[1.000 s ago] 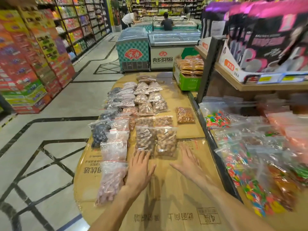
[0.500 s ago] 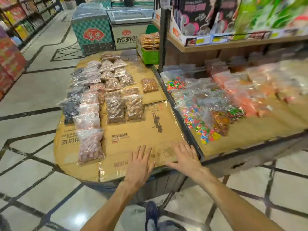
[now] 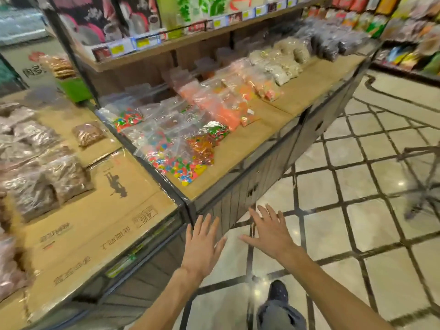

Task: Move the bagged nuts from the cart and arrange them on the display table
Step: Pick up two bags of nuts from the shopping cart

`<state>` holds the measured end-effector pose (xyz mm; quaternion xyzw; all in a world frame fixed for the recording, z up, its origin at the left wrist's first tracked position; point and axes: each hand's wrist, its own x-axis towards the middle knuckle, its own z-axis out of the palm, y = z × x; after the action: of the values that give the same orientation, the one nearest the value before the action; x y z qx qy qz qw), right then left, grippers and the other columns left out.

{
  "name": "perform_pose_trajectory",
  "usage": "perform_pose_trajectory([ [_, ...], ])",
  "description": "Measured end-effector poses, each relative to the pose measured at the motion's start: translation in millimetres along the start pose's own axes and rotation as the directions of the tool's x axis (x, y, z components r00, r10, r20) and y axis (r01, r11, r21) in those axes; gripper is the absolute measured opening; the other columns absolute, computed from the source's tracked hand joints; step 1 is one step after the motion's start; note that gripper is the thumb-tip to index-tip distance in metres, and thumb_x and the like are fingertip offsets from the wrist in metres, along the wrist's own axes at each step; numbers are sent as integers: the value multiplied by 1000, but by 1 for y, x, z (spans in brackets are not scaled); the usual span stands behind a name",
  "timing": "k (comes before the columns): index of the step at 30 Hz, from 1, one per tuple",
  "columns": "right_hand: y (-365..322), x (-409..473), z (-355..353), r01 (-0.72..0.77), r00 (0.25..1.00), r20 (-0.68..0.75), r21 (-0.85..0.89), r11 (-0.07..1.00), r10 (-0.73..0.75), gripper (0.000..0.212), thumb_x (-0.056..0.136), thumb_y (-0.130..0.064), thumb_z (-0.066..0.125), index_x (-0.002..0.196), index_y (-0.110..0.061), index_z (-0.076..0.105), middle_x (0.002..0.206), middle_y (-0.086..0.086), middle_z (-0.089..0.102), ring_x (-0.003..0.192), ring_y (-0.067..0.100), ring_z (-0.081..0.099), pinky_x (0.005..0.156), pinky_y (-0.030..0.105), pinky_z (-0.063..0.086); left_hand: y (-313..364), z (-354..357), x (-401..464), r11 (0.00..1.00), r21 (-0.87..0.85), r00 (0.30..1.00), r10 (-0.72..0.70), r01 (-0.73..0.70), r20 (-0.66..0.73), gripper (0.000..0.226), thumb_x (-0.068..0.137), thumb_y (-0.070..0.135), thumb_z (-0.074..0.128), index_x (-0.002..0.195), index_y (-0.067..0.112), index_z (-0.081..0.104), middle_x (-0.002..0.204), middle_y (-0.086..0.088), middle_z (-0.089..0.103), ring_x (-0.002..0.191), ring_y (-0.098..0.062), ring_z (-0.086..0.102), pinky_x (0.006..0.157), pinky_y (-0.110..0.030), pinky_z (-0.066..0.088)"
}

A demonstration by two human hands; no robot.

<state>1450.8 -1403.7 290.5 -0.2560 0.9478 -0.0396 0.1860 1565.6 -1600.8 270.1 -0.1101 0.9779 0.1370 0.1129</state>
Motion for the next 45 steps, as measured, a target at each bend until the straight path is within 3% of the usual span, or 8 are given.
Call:
perform_pose_trajectory([
  [5,123,-8,-15,-151,987,-29,128,980,156,96,94,-81,43,169,-31,11,178,2,9,164,28,0,130,55,3,108,7,68,991,52,992,123,-125,37,69,108,64,13,168,31,10,178,2,2,164,-23,-9,127,-48,-13],
  [8,206,-13,-27,-231,970,-35,192,954,242,96,94,-82,40,169,-31,9,178,3,7,164,28,-1,130,56,-1,185,14,116,976,113,982,180,-186,65,79,101,69,-5,169,31,8,178,1,3,164,-25,-7,129,-51,-9],
  [12,314,-21,-37,-334,931,-71,228,914,358,128,66,-103,-3,169,-29,11,177,5,13,164,29,3,130,57,-1,286,28,176,955,110,960,269,-276,72,130,65,79,-45,168,29,18,176,-1,15,164,-27,6,132,-53,3],
  [15,387,-29,-48,-410,895,-94,206,888,435,147,47,-102,-26,169,-30,11,177,4,15,164,29,5,130,56,4,358,36,214,921,68,922,380,-384,69,104,88,79,-20,166,30,27,174,-2,24,162,-29,18,132,-54,12],
  [21,492,-38,-86,-568,801,-71,224,792,595,119,69,-95,4,169,-30,9,177,4,14,164,28,6,130,55,5,477,44,294,843,65,841,521,-534,147,86,98,75,0,166,29,27,175,-2,20,164,-28,12,130,-52,6],
  [28,605,8,-114,-711,671,-33,258,654,741,95,95,-81,37,169,-30,9,176,4,15,164,29,6,132,54,7,582,68,422,722,104,728,668,-685,155,75,110,61,11,143,22,65,148,-8,63,137,-33,61,108,-60,48],
  [36,729,94,-192,-790,528,-40,344,508,848,91,97,-78,41,169,-28,15,174,5,20,163,27,12,131,53,10,715,34,588,615,40,609,766,-788,204,123,71,80,-39,167,31,18,177,0,11,164,-25,3,132,-51,4],
  [45,863,175,-251,-845,408,-41,361,395,912,94,94,-81,42,167,-26,20,172,6,26,161,28,21,130,51,17,849,0,725,520,10,505,822,-854,262,107,80,79,-24,168,31,13,178,2,4,164,-21,-7,130,-45,-8],
])
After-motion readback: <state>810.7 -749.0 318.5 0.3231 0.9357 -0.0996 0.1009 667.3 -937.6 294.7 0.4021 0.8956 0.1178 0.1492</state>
